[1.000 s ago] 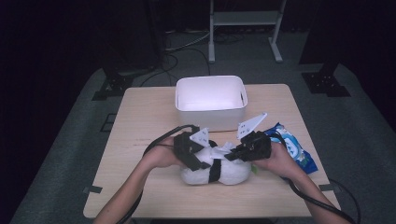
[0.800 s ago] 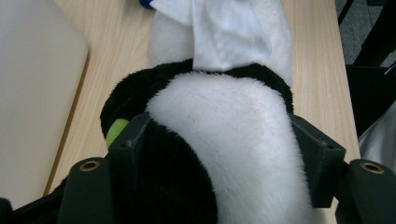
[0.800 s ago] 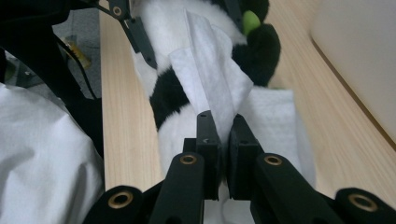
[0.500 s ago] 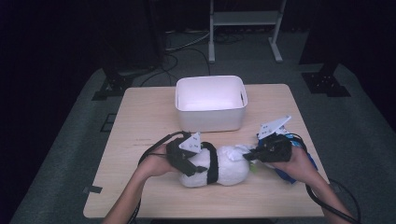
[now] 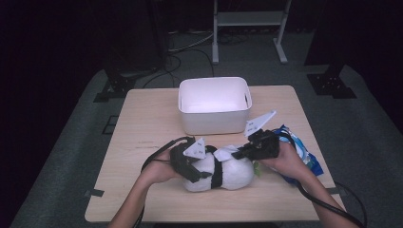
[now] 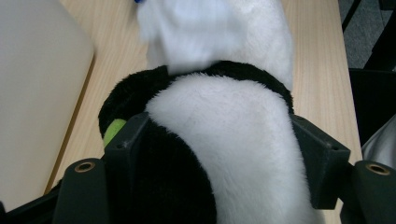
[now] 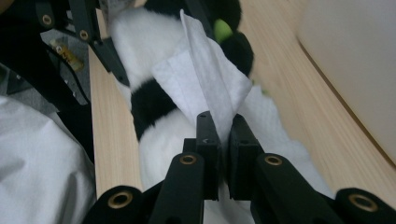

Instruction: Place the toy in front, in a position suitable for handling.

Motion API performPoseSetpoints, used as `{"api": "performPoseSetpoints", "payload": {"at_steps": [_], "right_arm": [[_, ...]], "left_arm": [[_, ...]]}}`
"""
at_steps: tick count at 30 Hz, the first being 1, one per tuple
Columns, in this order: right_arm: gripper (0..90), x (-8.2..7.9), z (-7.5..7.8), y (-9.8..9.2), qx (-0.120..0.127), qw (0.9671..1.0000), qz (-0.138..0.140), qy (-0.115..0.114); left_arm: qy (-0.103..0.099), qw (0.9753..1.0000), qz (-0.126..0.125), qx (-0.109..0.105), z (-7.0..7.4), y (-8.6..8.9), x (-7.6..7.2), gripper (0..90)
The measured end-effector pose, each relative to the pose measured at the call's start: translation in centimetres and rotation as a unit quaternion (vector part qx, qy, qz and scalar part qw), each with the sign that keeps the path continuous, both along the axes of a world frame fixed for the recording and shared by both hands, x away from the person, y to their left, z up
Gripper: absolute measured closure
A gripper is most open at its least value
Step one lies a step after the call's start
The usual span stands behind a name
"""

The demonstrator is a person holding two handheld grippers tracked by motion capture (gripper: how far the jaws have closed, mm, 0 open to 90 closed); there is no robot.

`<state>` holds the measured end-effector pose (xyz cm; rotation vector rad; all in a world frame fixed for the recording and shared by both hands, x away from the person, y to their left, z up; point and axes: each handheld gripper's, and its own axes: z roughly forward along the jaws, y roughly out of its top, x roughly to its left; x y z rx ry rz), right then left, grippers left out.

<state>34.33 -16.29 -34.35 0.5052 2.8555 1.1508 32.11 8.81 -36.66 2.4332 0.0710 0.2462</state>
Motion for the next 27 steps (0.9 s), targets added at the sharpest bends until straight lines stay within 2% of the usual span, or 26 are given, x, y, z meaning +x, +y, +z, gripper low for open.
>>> {"api": "performPoseSetpoints", "payload": {"at_steps": [1, 4, 8, 11, 13, 16, 18, 19, 24, 27], "right_arm": [[84.5, 0.0, 0.0, 0.0, 0.000, 1.0000, 0.000, 0.000], [84.3, 0.0, 0.1, 2.2, -0.015, 0.9998, 0.016, 0.002], [84.4, 0.1, -0.7, 3.8, -0.039, 0.9987, 0.033, 0.002], [84.5, -0.2, -1.0, 3.4, -0.027, 0.9990, 0.034, 0.010], [84.5, -0.4, -1.1, 3.0, -0.021, 0.9992, 0.033, 0.012], [84.5, -0.9, -1.3, 2.2, -0.016, 0.9995, 0.028, 0.005], [84.5, -1.0, -1.3, 2.1, -0.015, 0.9995, 0.027, 0.005], [84.4, -1.2, -1.3, 2.0, -0.013, 0.9996, 0.026, 0.005], [84.4, -1.8, -1.4, 1.8, -0.012, 0.9995, 0.027, 0.004], [84.4, -2.1, -1.4, 1.8, -0.014, 0.9995, 0.029, 0.001]], "left_arm": [[0.002, 1.0000, 0.001, 0.001, 0.0, -0.1, 0.0, 29.0], [0.009, 0.9999, 0.004, 0.009, 0.2, -0.2, 0.1, 27.3], [0.028, 0.9995, 0.011, 0.014, 0.7, -0.3, 0.3, 19.3], [0.055, 0.9984, 0.015, -0.009, 1.2, 0.2, 0.5, 17.7], [0.060, 0.9977, 0.019, -0.024, 1.5, 0.6, 0.5, 17.6], [0.047, 0.9979, 0.029, -0.035, 2.3, 1.5, 0.1, 16.6], [0.040, 0.9981, 0.036, -0.031, 2.4, 1.7, 0.0, 14.4], [0.039, 0.9978, 0.042, -0.032, 2.4, 2.0, 0.0, 12.1], [0.043, 0.9963, 0.057, -0.048, 2.2, 3.2, -0.4, 12.0], [0.035, 0.9963, 0.067, -0.040, 2.1, 3.8, -0.5, 10.0]]}}
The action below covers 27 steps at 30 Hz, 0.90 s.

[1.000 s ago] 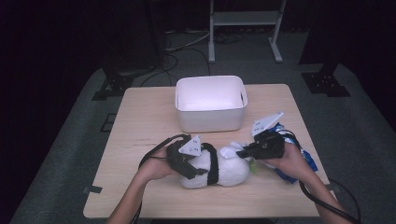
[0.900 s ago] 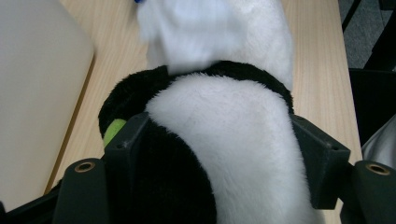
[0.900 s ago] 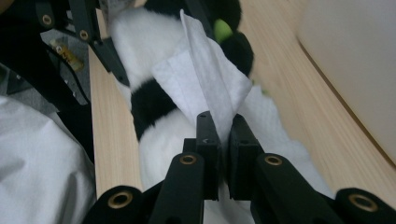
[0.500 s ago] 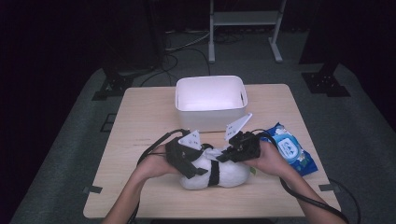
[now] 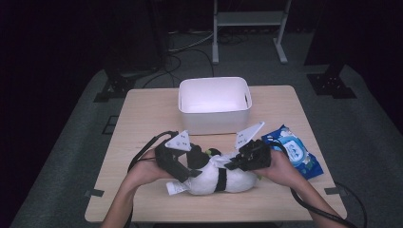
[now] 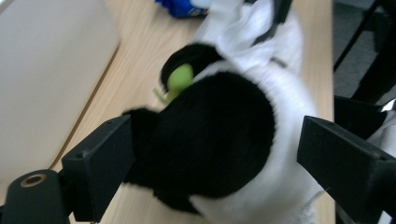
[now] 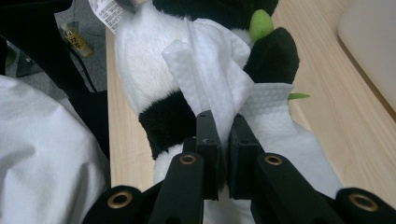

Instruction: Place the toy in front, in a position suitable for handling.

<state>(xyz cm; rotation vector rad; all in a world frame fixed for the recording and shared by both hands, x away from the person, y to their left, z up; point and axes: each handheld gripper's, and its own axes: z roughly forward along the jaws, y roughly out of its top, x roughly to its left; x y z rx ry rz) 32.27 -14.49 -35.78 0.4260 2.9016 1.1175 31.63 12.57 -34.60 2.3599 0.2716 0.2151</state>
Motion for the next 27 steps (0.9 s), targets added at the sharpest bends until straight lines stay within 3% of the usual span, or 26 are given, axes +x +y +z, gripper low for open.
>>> {"api": "performPoseSetpoints", "payload": {"at_steps": [5, 8, 11, 17, 21, 27], "right_arm": [[84.4, -0.3, 0.2, 0.2, -0.001, 1.0000, 0.004, 0.005], [84.4, -0.5, 0.8, 1.1, -0.006, 0.9999, 0.012, -0.004], [84.5, -0.4, 1.5, 3.1, -0.018, 0.9993, 0.031, -0.012], [84.5, 0.3, 2.7, 5.5, -0.015, 0.9983, 0.051, -0.023], [84.5, 0.8, 2.8, 7.1, -0.027, 0.9974, 0.063, -0.024], [84.4, 1.8, 2.1, 5.6, -0.034, 0.9987, 0.034, -0.019]], "left_arm": [[0.015, 0.9998, 0.004, -0.012, -1.2, 0.6, 0.1, 11.3], [0.020, 0.9996, 0.001, -0.021, -1.4, 0.8, 0.2, 13.0], [0.027, 0.9991, -0.007, -0.032, -1.9, 0.7, 0.2, 13.9], [0.030, 0.9983, -0.014, -0.047, -2.3, 0.7, 0.2, 13.9], [0.027, 0.9985, -0.015, -0.044, -2.4, 0.6, 0.2, 13.9], [0.031, 0.9979, -0.010, -0.057, -2.6, 0.8, 0.3, 13.9]]}}
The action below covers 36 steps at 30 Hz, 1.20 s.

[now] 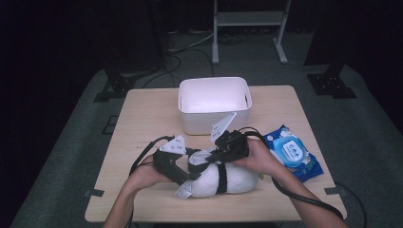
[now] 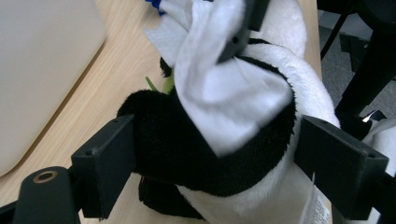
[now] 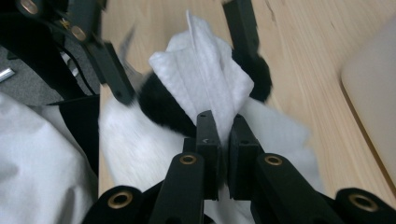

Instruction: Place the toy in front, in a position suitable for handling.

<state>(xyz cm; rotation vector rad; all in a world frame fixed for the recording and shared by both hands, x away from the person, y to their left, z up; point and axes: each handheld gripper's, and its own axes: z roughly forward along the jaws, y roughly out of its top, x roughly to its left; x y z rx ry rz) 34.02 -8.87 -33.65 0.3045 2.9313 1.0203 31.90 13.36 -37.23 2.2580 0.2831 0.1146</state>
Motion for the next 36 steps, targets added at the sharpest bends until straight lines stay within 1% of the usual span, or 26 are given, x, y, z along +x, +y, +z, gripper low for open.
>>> {"api": "performPoseSetpoints", "payload": {"at_steps": [1, 2, 3, 4, 7, 11, 12, 13, 14, 15, 16, 17, 19, 20, 21, 23, 24, 26, 28, 31, 32, 33, 34, 36], "right_arm": [[84.4, 0.0, 0.0, 0.0, 0.000, 1.0000, 0.000, 0.000], [84.5, 0.2, -0.4, -0.7, -0.002, 1.0000, -0.009, 0.003], [84.5, 0.2, -0.4, -0.7, -0.002, 1.0000, -0.009, 0.003], [84.5, 0.4, -0.6, -1.3, 0.001, 0.9998, -0.016, 0.008], [84.5, 0.5, -0.6, -1.7, 0.001, 0.9997, -0.021, 0.009], [84.4, 0.5, -0.8, -2.5, -0.005, 0.9996, -0.028, 0.009], [84.4, 0.4, -0.9, -3.0, -0.011, 0.9994, -0.031, 0.011], [84.4, 0.4, -0.9, -3.0, -0.011, 0.9994, -0.031, 0.011], [84.3, 0.4, -1.1, -3.6, -0.018, 0.9990, -0.038, 0.015], [84.3, 0.4, -1.1, -3.6, -0.018, 0.9990, -0.038, 0.015], [84.3, 0.1, -1.2, -4.3, -0.015, 0.9987, -0.045, 0.018], [84.3, 0.1, -1.2, -4.3, -0.015, 0.9987, -0.045, 0.018], [84.4, -0.5, -1.3, -4.8, -0.016, 0.9988, -0.046, 0.007], [84.3, -0.9, -1.3, -4.9, -0.015, 0.9989, -0.044, 0.006], [84.4, -1.3, -1.3, -5.2, -0.012, 0.9991, -0.041, 0.007], [84.3, -1.7, -1.3, -5.3, -0.007, 0.9992, -0.038, 0.012], [84.3, -1.9, -1.3, -5.4, -0.004, 0.9992, -0.036, 0.015], [84.4, -2.1, -1.3, -5.1, -0.007, 0.9994, -0.032, 0.011], [84.4, -2.0, -1.1, -4.8, -0.004, 0.9995, -0.029, 0.010], [84.5, -1.9, -0.8, -3.9, -0.001, 0.9998, -0.021, 0.006], [84.5, -1.8, -0.7, -3.1, -0.002, 0.9999, -0.015, 0.001], [84.5, -1.8, -0.7, -3.1, -0.002, 0.9999, -0.015, 0.001], [84.5, -1.7, -0.6, -2.8, -0.003, 0.9999, -0.011, -0.002], [84.5, -1.3, -0.3, -2.0, 0.002, 1.0000, -0.006, -0.003]], "left_arm": [[-0.002, 1.0000, -0.001, 0.002, 0.0, 0.0, 0.0, 13.9], [-0.003, 1.0000, -0.001, 0.003, 0.0, 0.0, 0.0, 14.0], [-0.002, 1.0000, 0.001, 0.002, 0.0, 0.0, 0.1, 14.0], [-0.002, 1.0000, 0.002, 0.002, 0.0, 0.0, 0.1, 14.0], [-0.002, 1.0000, 0.004, 0.002, 0.0, 0.1, 0.2, 14.0], [-0.003, 1.0000, 0.007, 0.004, 0.1, 0.1, 0.3, 14.0], [-0.002, 1.0000, 0.008, 0.003, 0.1, 0.1, 0.3, 14.0], [-0.001, 0.9999, 0.010, 0.000, 0.0, 0.1, 0.3, 14.0], [-0.002, 1.0000, 0.009, -0.002, 0.0, 0.0, 0.4, 14.0], [-0.002, 1.0000, 0.009, -0.002, 0.0, 0.0, 0.4, 13.9], [-0.004, 0.9999, 0.011, -0.004, -0.1, -0.1, 0.4, 13.9], [-0.003, 0.9999, 0.014, -0.005, -0.2, -0.2, 0.5, 13.9], [0.004, 0.9999, 0.014, -0.004, -0.5, -0.4, 0.8, 13.8], [0.007, 0.9998, 0.016, -0.001, -0.7, -0.5, 0.9, 13.8], [0.008, 0.9998, 0.016, 0.001, -0.7, -0.5, 1.0, 13.8], [0.017, 0.9998, 0.006, 0.005, -1.0, -0.7, 1.1, 13.8], [0.019, 0.9998, 0.004, 0.005, -1.0, -0.7, 1.1, 13.8], [0.022, 0.9997, 0.001, 0.003, -1.0, -0.8, 1.0, 13.9], [0.023, 0.9997, -0.004, 0.003, -0.8, -0.8, 0.9, 14.0], [0.019, 0.9998, -0.006, 0.009, -0.4, -0.8, 0.8, 14.0], [0.018, 0.9998, -0.007, 0.009, -0.4, -0.8, 0.8, 14.0], [0.019, 0.9997, -0.007, 0.010, -0.4, -0.8, 0.8, 14.0], [0.021, 0.9997, -0.007, 0.009, -0.4, -0.8, 0.8, 14.0], [0.023, 0.9997, -0.008, 0.007, -0.4, -0.8, 0.7, 15.5]]}}
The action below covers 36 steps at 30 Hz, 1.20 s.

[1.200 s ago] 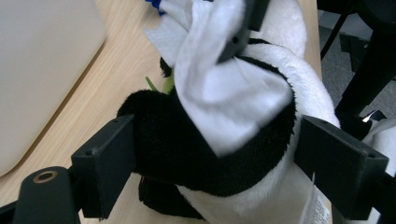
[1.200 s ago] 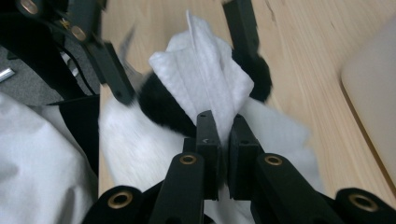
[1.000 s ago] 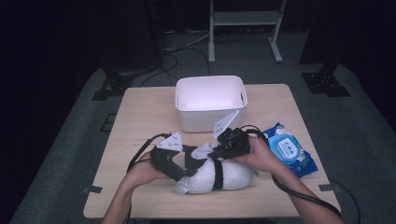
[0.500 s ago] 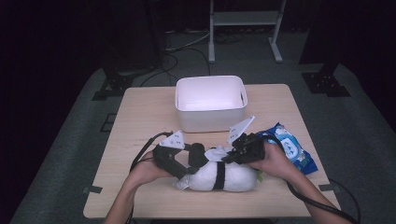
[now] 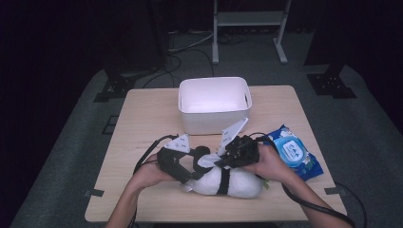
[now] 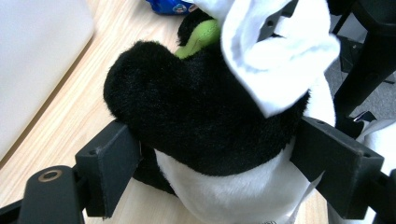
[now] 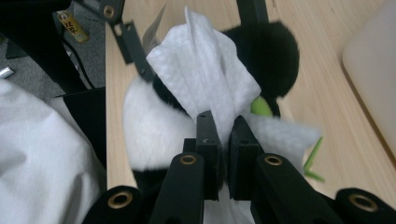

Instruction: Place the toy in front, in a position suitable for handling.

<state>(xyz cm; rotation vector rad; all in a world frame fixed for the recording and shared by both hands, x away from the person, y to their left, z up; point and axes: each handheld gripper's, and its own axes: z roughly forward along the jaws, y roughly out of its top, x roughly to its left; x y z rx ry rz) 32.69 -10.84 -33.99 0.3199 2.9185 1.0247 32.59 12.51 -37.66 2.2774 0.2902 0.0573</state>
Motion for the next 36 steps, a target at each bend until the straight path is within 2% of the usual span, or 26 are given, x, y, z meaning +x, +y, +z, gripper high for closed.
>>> {"api": "performPoseSetpoints", "payload": {"at_steps": [5, 8, 12, 17, 23, 25, 26, 29, 33, 36], "right_arm": [[84.5, 0.4, 0.5, 1.3, -0.004, 0.9999, 0.007, -0.010], [84.4, 0.8, 0.6, 2.2, -0.002, 0.9999, 0.008, -0.014], [84.5, 1.6, 0.5, 2.8, 0.000, 1.0000, 0.001, -0.008], [84.4, 1.4, 0.5, 2.2, 0.002, 0.9999, 0.000, -0.012], [84.4, 1.1, 0.6, 0.6, 0.006, 0.9999, -0.009, -0.011], [84.3, 0.9, 0.5, 0.0, -0.001, 0.9999, -0.013, -0.011], [84.1, 0.8, 0.2, -0.6, 0.002, 0.9998, -0.016, -0.008], [84.1, 0.6, 0.1, -1.0, 0.011, 0.9997, -0.020, -0.003], [84.1, 0.4, 0.1, -0.5, 0.012, 0.9998, -0.014, -0.008], [84.3, 0.7, 0.4, 0.8, 0.009, 0.9999, -0.004, -0.012]], "left_arm": [[-0.001, 1.0000, -0.001, 0.000, 0.0, -0.2, -0.1, 15.5], [0.006, 1.0000, 0.001, -0.002, -0.1, 0.0, 0.1, 15.6], [0.014, 0.9999, 0.010, -0.004, -0.2, 0.2, 0.4, 15.6], [0.014, 0.9999, 0.010, -0.002, -0.3, 0.0, 0.3, 16.0], [0.017, 0.9997, 0.017, -0.002, -0.3, 0.0, 0.3, 16.0], [0.015, 0.9998, 0.015, -0.001, -0.3, 0.0, 0.3, 16.0], [0.016, 0.9998, 0.015, -0.002, -0.3, -0.1, 0.3, 15.9], [0.015, 0.9998, 0.010, -0.001, -0.3, -0.2, 0.3, 15.9], [0.010, 0.9999, 0.008, 0.002, -0.2, -0.3, 0.1, 15.9], [0.008, 0.9999, 0.008, 0.005, -0.1, -0.4, 0.0, 16.0]]}}
